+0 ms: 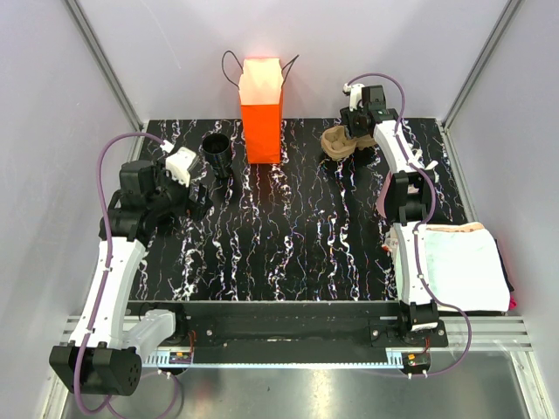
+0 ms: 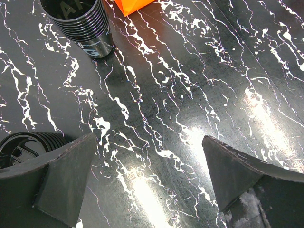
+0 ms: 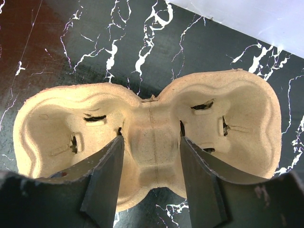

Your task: Pack the takeout coffee

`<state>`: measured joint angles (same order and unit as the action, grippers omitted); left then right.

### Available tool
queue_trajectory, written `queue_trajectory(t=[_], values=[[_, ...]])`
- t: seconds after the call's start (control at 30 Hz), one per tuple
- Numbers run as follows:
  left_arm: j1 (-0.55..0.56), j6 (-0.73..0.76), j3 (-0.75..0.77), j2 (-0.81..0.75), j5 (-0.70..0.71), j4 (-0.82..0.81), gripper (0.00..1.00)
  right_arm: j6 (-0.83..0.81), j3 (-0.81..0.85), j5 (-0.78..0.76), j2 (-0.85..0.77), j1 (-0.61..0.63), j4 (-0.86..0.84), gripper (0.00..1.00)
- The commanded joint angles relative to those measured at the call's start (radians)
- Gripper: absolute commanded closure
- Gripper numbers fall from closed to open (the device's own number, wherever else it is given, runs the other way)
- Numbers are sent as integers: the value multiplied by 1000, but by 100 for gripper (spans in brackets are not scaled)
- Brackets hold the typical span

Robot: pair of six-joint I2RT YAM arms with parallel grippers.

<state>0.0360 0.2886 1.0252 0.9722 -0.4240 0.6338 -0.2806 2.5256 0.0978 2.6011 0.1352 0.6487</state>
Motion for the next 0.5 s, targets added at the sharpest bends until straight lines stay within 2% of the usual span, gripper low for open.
queue_trajectory(t=[0.0, 0.13, 0.3, 0.47], values=[[-4, -3, -1, -4, -29, -43, 1, 1, 2, 10, 7, -6, -9, 44], [-5, -3, -1, -6, -29, -43, 1, 0, 2, 8, 5, -6, -7, 48], [-4, -3, -1, -6, -29, -43, 1, 0, 2, 10, 5, -6, -7, 59], [-5, -3, 1, -4, -30, -43, 1, 0, 4, 5, -6, -6, -6, 62]])
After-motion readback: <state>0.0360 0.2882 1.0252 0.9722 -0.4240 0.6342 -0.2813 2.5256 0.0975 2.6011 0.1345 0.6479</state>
